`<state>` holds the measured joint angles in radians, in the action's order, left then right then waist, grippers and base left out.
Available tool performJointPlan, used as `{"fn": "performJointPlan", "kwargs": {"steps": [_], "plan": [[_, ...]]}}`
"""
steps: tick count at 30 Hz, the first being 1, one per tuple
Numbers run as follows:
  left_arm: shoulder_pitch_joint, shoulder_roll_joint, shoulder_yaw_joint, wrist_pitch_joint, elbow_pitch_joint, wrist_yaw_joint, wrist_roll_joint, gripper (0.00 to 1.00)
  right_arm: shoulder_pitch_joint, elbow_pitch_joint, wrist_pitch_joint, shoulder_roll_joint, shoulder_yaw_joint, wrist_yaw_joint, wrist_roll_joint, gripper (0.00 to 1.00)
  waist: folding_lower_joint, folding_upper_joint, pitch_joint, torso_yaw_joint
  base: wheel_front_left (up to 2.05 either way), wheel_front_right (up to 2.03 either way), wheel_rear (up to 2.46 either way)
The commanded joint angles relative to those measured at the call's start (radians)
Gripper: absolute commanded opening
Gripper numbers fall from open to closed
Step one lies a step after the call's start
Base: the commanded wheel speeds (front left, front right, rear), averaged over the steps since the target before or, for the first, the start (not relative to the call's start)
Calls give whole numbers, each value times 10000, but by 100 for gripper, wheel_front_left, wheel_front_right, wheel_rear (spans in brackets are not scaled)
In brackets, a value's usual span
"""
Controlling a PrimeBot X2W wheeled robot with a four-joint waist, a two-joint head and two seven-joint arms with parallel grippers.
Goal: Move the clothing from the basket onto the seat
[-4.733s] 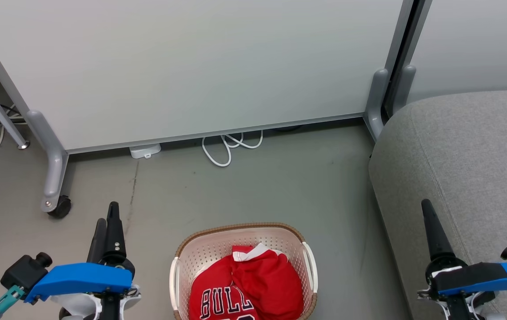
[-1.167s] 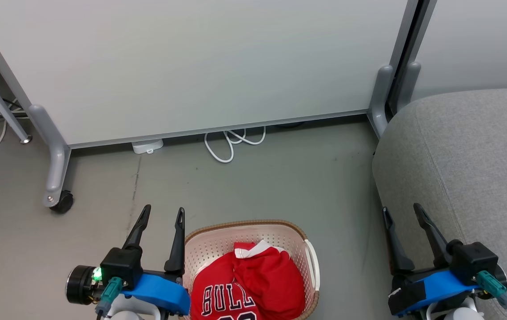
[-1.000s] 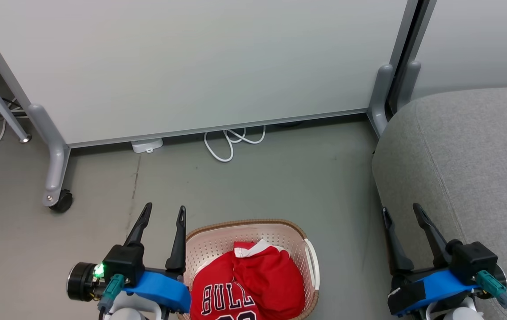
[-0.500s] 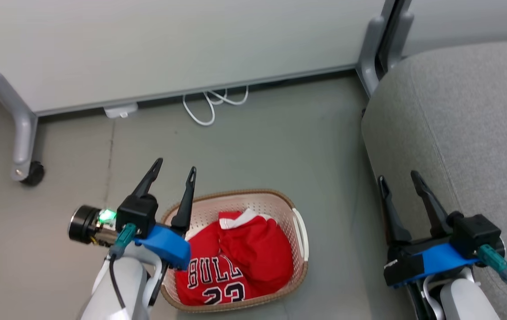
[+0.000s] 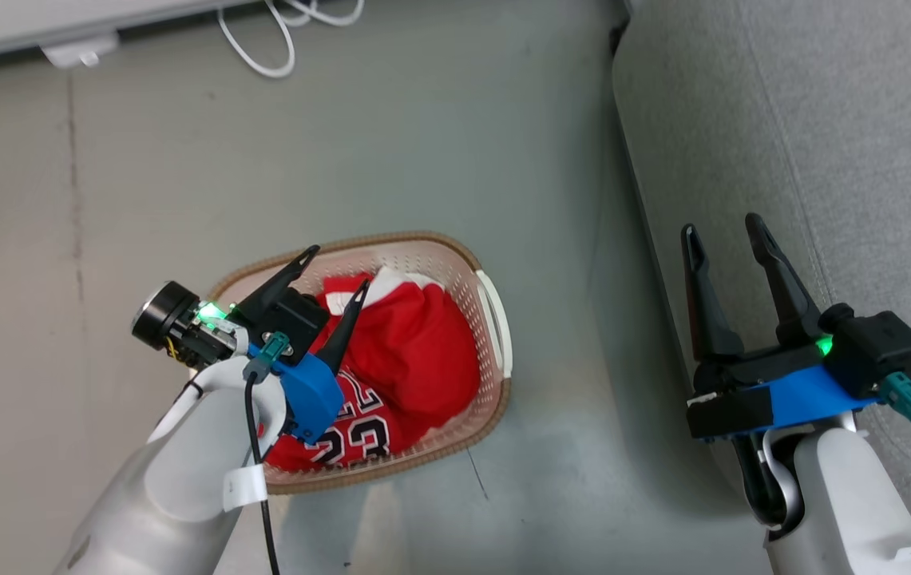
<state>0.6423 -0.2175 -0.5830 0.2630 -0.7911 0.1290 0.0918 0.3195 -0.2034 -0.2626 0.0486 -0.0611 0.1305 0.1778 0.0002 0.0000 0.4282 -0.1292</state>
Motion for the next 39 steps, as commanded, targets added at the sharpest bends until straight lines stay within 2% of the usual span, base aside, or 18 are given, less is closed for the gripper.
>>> {"fn": "performJointPlan", "kwargs": {"steps": [1,11,23,30,39], "plan": [[285,-103,-222,28,-216,17,72,100,173,74,-35,31,-21,4,63,100,-2,0,741,-357,0,0,0],[1918,-417,-3068,-324,-2678,17,693,100,929,335,-35,30,-98,4,106,100,-2,0,2268,-648,0,0,0],[3055,-720,-5860,-1608,-3847,17,1733,100,1527,665,-35,30,-73,4,19,100,-2,0,3707,-841,0,0,0],[3741,-916,-6676,-2184,-4201,17,1880,100,1718,888,-35,30,-147,4,112,100,-2,0,4512,-1013,0,0,0],[4266,-1063,-6939,-3165,-4455,17,1847,100,1828,1114,-35,30,-67,4,231,100,-2,0,5375,-1235,0,0,0]]}}
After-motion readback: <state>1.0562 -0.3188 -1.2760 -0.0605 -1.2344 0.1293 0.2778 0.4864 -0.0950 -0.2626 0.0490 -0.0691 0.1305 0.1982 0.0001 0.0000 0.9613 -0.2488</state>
